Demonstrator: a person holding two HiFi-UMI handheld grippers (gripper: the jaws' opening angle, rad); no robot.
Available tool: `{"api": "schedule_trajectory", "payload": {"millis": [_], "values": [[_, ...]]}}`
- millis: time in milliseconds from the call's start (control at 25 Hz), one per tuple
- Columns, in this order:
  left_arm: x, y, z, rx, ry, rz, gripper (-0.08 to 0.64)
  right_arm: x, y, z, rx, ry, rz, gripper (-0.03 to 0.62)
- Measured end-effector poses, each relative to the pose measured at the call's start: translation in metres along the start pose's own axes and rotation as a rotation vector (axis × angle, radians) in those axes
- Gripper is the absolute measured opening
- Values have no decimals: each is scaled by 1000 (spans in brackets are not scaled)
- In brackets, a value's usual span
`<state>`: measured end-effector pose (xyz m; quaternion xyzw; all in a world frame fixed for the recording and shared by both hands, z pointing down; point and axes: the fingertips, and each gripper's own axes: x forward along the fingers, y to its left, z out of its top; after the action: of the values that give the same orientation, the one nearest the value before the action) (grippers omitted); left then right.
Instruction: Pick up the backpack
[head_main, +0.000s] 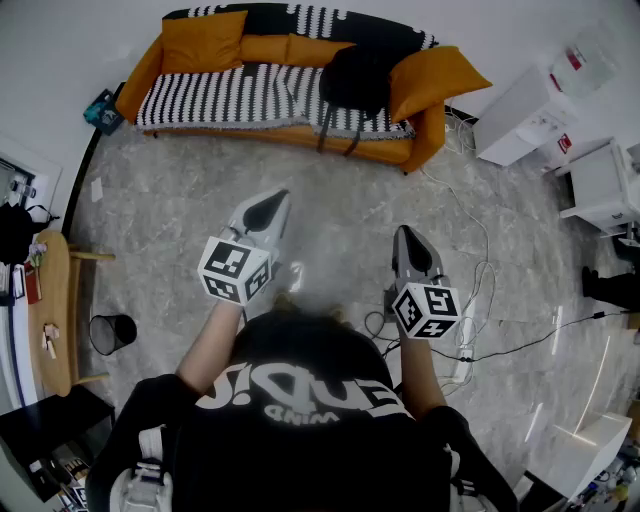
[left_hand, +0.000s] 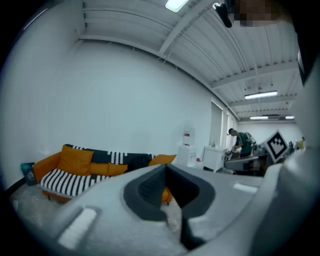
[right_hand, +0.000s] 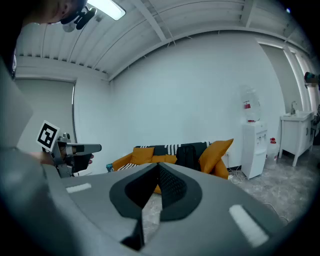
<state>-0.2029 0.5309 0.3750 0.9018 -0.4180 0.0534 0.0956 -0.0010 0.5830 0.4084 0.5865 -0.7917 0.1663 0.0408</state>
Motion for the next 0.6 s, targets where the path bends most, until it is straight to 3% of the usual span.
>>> {"api": "schedule_trajectory", "payload": {"millis": [360, 600], "values": [[1, 30, -5, -12, 15, -22, 2, 22, 18, 0, 40, -18, -14, 2], [0, 57, -12, -4, 27, -79, 2, 39, 33, -16, 36, -9, -70, 2]]}}
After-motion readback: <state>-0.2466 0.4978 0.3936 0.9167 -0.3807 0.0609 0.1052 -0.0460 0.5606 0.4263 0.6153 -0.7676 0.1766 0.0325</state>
